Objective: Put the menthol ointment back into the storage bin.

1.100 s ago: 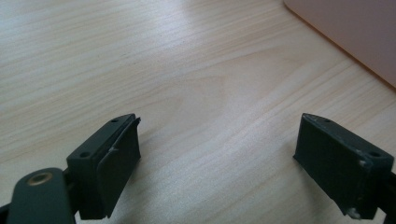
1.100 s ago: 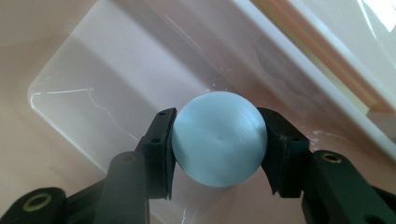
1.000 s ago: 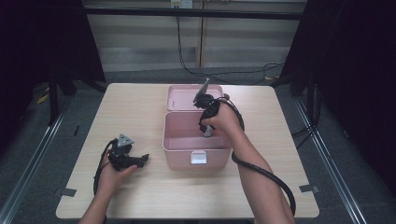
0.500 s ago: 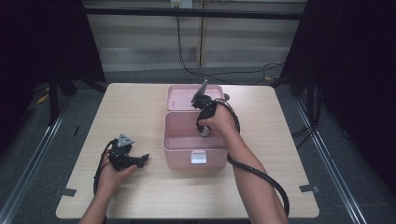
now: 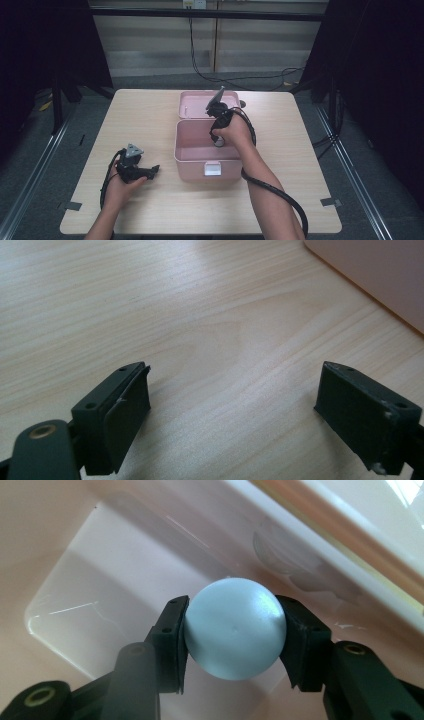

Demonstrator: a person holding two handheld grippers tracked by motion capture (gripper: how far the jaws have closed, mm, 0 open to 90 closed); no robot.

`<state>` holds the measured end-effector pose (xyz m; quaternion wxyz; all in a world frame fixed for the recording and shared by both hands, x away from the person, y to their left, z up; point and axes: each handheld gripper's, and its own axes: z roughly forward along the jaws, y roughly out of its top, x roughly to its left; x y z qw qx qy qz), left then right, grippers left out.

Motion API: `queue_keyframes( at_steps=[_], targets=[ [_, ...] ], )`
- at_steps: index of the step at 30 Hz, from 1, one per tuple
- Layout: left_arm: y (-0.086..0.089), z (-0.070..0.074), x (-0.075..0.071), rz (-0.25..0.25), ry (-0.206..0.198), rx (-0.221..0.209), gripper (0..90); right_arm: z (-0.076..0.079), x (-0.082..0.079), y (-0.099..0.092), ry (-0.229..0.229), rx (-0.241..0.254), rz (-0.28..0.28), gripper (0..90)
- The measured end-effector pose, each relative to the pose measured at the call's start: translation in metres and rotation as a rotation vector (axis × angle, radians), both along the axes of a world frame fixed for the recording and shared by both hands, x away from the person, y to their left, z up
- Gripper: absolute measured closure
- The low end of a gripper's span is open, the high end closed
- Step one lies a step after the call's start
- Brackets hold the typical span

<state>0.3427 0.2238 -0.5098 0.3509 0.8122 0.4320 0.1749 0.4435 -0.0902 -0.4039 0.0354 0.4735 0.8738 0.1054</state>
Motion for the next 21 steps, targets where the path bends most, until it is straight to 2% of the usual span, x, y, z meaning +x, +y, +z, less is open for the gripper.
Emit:
queue_keyframes(
  at_steps=[4, 9, 21],
  targets=[
    [0.0, 0.0, 0.0, 0.0, 0.0, -0.001, 13.3, 0.004, -0.001, 0.002, -0.017, -0.003, -0.009, 50.3],
    [0.0, 0.0, 0.0, 0.0, 0.0, -0.001, 13.3, 0.005, -0.004, 0.004, -0.011, -0.007, -0.017, 50.3],
    [0.0, 0.0, 0.0, -0.001, 0.0, 0.0, 13.3, -0.008, -0.003, 0.006, 0.003, -0.014, -0.015, 50.3]
  ],
)
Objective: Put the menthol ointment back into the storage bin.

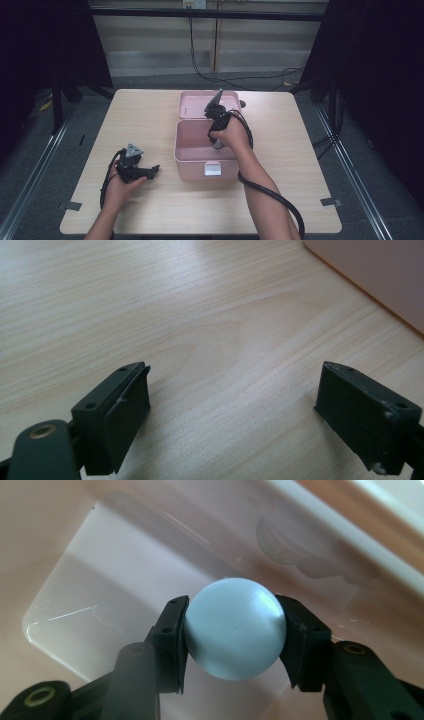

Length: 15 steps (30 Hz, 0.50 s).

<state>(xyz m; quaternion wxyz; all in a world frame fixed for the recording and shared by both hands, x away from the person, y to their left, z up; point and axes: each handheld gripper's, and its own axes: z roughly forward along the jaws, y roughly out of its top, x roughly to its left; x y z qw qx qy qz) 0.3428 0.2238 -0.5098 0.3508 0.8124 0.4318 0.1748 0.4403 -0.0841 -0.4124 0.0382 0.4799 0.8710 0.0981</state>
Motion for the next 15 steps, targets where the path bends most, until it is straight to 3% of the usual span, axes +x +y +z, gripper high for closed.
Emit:
queue_keyframes(
  at_steps=[15],
  targets=[
    [0.0, 0.0, 0.0, 0.001, -0.002, -0.002, 13.3, -0.013, 0.001, 0.005, 0.002, 0.002, -0.002, 50.2]
  ],
)
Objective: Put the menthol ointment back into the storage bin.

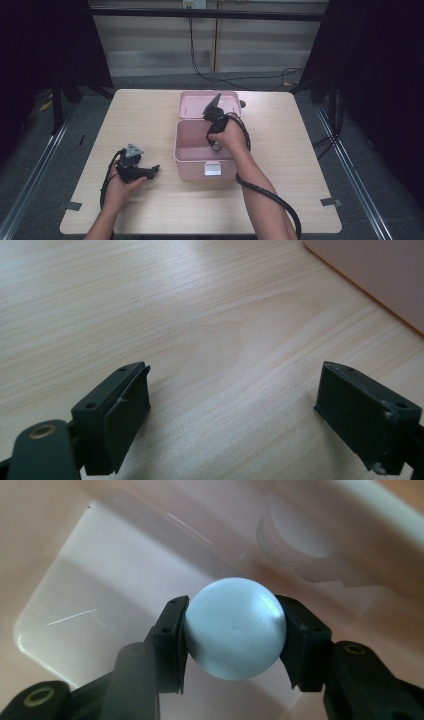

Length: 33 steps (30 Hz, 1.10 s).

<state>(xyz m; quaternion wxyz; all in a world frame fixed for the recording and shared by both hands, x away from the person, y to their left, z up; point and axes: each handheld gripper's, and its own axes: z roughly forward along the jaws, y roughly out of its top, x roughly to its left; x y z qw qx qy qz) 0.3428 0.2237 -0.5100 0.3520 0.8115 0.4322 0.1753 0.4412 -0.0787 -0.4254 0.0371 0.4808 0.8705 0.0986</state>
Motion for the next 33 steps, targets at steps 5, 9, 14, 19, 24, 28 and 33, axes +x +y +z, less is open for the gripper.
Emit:
queue_keyframes(
  at_steps=[5, 9, 14, 19, 24, 28, 33],
  targets=[
    [0.0, 0.0, 0.0, 0.0, 0.0, 0.001, 13.3, -0.002, 0.0, 0.002, 0.001, 0.006, 0.002, 50.1],
    [0.0, 0.0, 0.0, 0.0, 0.0, 0.001, 13.3, -0.003, 0.0, 0.003, -0.003, 0.012, 0.0, 50.0],
    [0.0, 0.0, 0.0, 0.0, 0.0, 0.001, 13.3, -0.006, 0.0, 0.004, -0.004, 0.014, 0.003, 49.9],
    [0.0, 0.0, 0.0, 0.0, 0.0, 0.001, 13.3, -0.01, 0.0, 0.005, -0.005, 0.003, 0.012, 49.8],
    [0.0, 0.0, 0.0, 0.001, -0.001, 0.0, 13.3, -0.012, 0.001, 0.007, -0.008, 0.003, 0.017, 49.6],
    [0.0, 0.0, 0.0, 0.0, 0.0, 0.001, 13.3, -0.011, 0.001, 0.008, -0.02, 0.006, 0.018, 49.3],
    [0.0, 0.0, 0.0, 0.0, 0.0, 0.001, 13.3, -0.008, 0.001, 0.007, -0.024, 0.005, 0.013, 49.4]
  ],
)
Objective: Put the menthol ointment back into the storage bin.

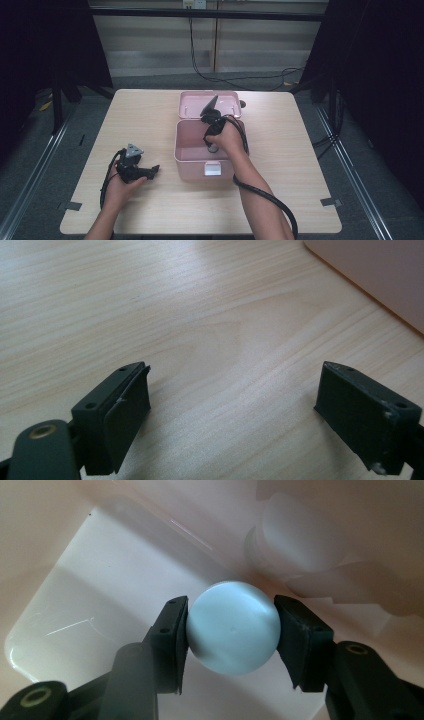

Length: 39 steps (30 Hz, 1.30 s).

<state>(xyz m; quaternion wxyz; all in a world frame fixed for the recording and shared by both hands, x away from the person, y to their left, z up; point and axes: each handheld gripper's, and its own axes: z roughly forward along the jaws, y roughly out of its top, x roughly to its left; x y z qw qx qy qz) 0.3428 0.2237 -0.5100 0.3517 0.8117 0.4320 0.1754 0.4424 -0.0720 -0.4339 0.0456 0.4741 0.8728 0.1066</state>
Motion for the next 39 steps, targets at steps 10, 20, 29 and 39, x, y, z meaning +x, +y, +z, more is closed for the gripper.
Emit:
queue_keyframes(
  at_steps=[10, 20, 29, 39],
  targets=[
    [0.0, 0.0, 0.0, 0.0, 0.0, 0.0, 13.3, 0.004, -0.001, 0.0, -0.001, 0.007, 0.011, 46.0],
    [0.0, 0.0, 0.0, -0.001, 0.0, 0.0, 13.3, 0.013, -0.004, -0.003, -0.017, 0.0, 0.025, 42.0],
    [0.0, 0.0, 0.0, -0.001, 0.002, 0.001, 13.3, 0.024, -0.009, -0.002, -0.03, 0.011, 0.053, 41.0],
    [0.0, 0.0, 0.0, -0.001, 0.002, 0.001, 13.3, 0.037, -0.016, -0.009, -0.038, -0.001, 0.076, 40.6]
  ],
)
